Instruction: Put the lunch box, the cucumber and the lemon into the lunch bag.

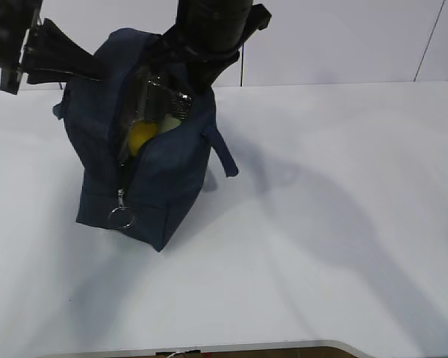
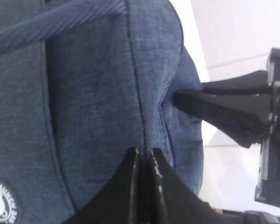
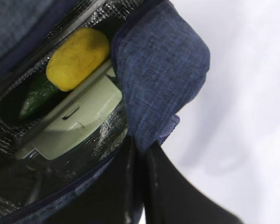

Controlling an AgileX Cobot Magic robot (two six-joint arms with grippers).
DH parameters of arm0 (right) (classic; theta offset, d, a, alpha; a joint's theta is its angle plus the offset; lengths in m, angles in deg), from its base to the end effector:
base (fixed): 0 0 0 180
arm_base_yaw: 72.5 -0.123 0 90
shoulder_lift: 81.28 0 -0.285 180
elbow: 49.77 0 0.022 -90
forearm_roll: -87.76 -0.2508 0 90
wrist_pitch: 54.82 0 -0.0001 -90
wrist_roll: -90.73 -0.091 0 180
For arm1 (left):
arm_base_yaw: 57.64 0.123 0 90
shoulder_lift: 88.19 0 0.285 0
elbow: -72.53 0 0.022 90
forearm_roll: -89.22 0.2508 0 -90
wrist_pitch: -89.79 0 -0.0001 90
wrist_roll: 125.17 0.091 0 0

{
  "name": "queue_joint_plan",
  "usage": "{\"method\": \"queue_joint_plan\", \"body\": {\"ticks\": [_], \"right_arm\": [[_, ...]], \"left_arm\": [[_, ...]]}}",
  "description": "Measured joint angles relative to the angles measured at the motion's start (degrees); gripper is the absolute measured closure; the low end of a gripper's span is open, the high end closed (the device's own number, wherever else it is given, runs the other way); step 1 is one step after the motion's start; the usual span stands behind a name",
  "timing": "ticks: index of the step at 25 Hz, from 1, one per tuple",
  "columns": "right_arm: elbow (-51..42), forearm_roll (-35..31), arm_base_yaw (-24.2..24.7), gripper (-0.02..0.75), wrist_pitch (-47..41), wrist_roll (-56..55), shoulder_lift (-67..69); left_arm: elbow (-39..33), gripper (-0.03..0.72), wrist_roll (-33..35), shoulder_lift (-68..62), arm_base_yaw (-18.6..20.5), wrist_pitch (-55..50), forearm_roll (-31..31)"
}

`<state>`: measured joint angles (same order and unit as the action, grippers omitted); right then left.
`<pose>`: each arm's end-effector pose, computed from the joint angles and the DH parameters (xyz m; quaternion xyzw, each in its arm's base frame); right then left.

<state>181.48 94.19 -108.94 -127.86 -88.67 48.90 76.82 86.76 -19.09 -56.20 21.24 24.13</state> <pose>0.3826 0.2704 0.3307 -0.3104 0.9176 0.0211 0.2473 0.3717 -0.0675 0.2950 0.0522 0.8587 -0.4769 0.1801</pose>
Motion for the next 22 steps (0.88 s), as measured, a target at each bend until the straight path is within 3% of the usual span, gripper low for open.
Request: {"method": "queue_joint_plan", "body": {"ticks": [9, 22], "right_arm": [[-5.0, 7.8, 0.0, 0.722, 0.0, -0.6, -3.4], [-5.9, 10.2, 1.0, 0.723, 0.1, -1.9, -3.2]], "left_arm": [[0.0, 0.702, -0.1, -0.3, -8.0, 2.9, -1.4], [0.0, 0.702, 0.7, -7.0, -9.2, 3.7, -7.1]]}}
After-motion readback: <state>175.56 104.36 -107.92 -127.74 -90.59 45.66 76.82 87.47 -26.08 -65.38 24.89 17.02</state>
